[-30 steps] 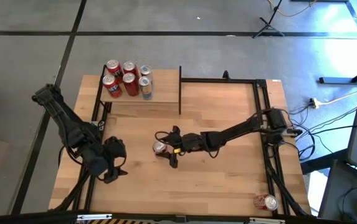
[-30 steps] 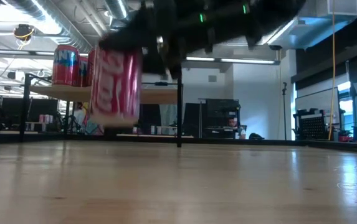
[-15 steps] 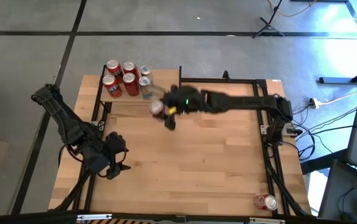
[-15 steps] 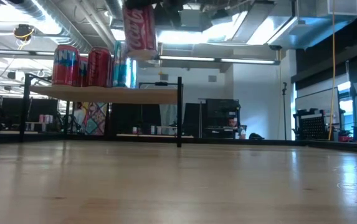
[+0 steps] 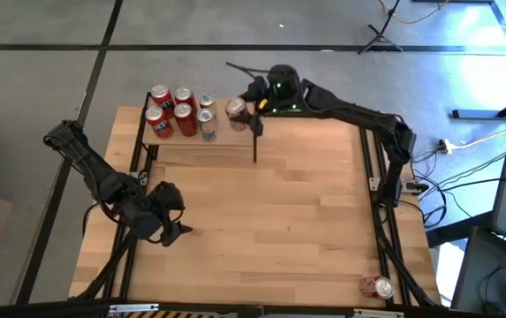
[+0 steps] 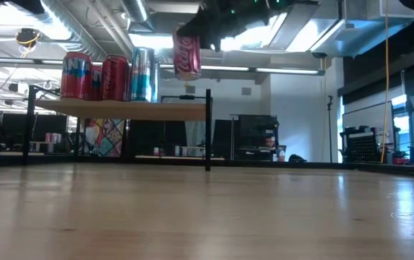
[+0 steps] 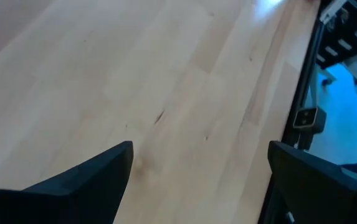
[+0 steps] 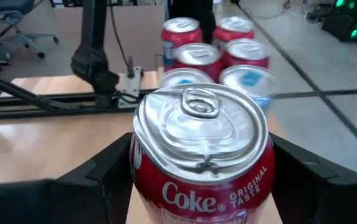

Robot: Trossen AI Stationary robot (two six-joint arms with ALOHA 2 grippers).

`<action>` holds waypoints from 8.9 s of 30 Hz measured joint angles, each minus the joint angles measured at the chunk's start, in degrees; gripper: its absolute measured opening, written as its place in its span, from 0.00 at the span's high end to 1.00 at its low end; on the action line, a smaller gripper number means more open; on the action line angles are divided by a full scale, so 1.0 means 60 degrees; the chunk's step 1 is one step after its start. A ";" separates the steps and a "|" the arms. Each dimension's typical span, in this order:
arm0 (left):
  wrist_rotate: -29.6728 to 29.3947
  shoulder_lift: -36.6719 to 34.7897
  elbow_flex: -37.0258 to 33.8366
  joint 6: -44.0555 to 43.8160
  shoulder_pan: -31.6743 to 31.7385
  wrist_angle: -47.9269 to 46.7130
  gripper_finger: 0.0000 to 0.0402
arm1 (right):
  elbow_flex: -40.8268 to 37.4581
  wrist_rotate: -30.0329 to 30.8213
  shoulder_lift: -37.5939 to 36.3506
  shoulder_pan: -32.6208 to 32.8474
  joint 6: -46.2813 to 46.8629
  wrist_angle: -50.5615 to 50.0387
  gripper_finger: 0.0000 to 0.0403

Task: Place canned beverage on shelf
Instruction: Put the left red white soda can on the shelf, then put the red white soda can on the shelf aligned with the other red white soda can

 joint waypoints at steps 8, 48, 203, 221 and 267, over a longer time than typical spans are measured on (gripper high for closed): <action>-0.0005 0.0000 0.0000 -0.0249 0.0396 0.0128 0.10 | -0.0594 -0.1142 0.0507 -0.0962 -0.0209 0.1157 0.32; 0.0017 0.0000 0.0000 -0.0238 0.0864 0.0198 0.10 | 0.0450 -0.0821 0.1160 -0.1102 -0.0468 0.1712 0.06; -0.2406 0.0758 0.0004 0.1325 -0.2221 0.1021 0.10 | -0.2612 0.3044 -0.1993 0.8318 0.8454 -0.9188 0.35; -0.2489 0.0754 0.0004 0.1335 -0.2176 0.0986 0.10 | -0.1910 0.2909 0.0698 0.6522 0.3462 -1.0836 0.35; -0.2619 0.0754 0.0004 0.1326 -0.2134 0.1020 0.10 | -0.4828 0.9274 -0.4608 1.0243 1.0857 -0.6848 0.19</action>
